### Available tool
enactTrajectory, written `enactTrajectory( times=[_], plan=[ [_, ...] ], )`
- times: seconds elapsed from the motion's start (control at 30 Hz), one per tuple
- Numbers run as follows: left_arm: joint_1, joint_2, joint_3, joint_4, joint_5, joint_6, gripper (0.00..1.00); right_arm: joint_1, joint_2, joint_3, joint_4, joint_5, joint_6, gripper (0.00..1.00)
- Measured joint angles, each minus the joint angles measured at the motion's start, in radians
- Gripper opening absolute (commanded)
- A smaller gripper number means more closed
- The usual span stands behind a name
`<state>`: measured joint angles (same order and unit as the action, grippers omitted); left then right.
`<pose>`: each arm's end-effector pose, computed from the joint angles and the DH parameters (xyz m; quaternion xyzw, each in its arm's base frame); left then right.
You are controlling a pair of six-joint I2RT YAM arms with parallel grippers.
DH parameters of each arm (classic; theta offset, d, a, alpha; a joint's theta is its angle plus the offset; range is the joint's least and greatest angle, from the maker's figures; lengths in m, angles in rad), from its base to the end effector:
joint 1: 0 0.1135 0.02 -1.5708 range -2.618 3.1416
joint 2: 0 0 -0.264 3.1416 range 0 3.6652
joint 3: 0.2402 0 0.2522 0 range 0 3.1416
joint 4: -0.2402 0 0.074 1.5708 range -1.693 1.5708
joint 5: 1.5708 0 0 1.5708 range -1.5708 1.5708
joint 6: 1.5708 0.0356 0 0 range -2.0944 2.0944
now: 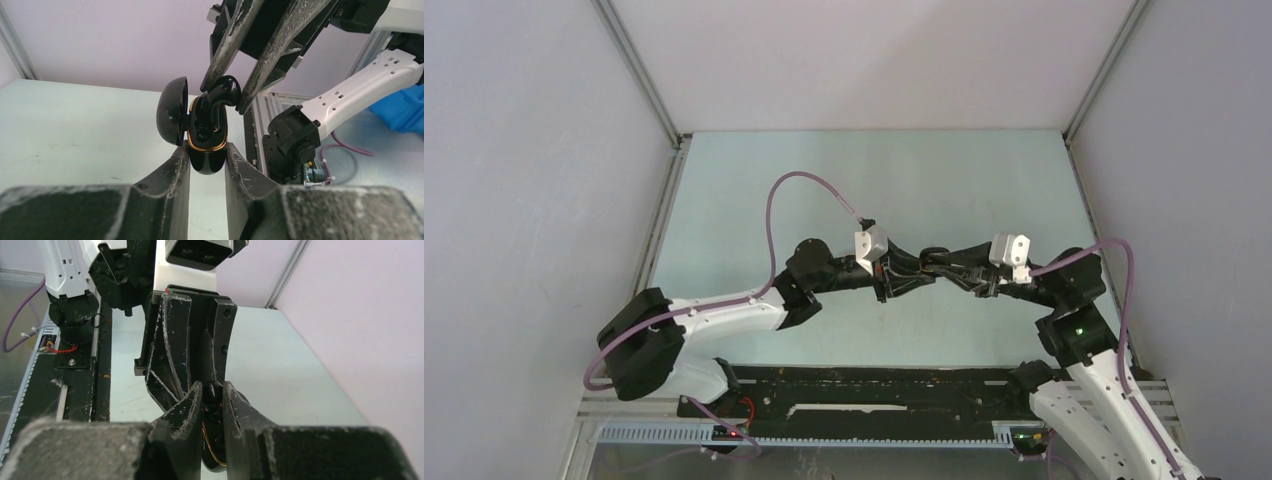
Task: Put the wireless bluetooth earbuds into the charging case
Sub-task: Place the earbud in the charging case.
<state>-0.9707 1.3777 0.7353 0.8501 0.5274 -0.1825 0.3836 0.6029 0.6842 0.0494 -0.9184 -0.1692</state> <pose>0.1568 -0.2609 0.2955 0.4205 0.4839 -0.5464 0.5390 0.1161 0.0774 0.3554 -0.4819 0.4777 0.3627 0.6388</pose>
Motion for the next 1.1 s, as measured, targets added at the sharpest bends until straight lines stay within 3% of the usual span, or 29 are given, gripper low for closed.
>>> enactTrajectory(
  times=[1.1],
  plan=[
    [0.006,0.017,0.000,0.059,0.000,-0.038,0.00,0.014,0.014,-0.018,0.057,0.076,0.053,0.00]
  ],
)
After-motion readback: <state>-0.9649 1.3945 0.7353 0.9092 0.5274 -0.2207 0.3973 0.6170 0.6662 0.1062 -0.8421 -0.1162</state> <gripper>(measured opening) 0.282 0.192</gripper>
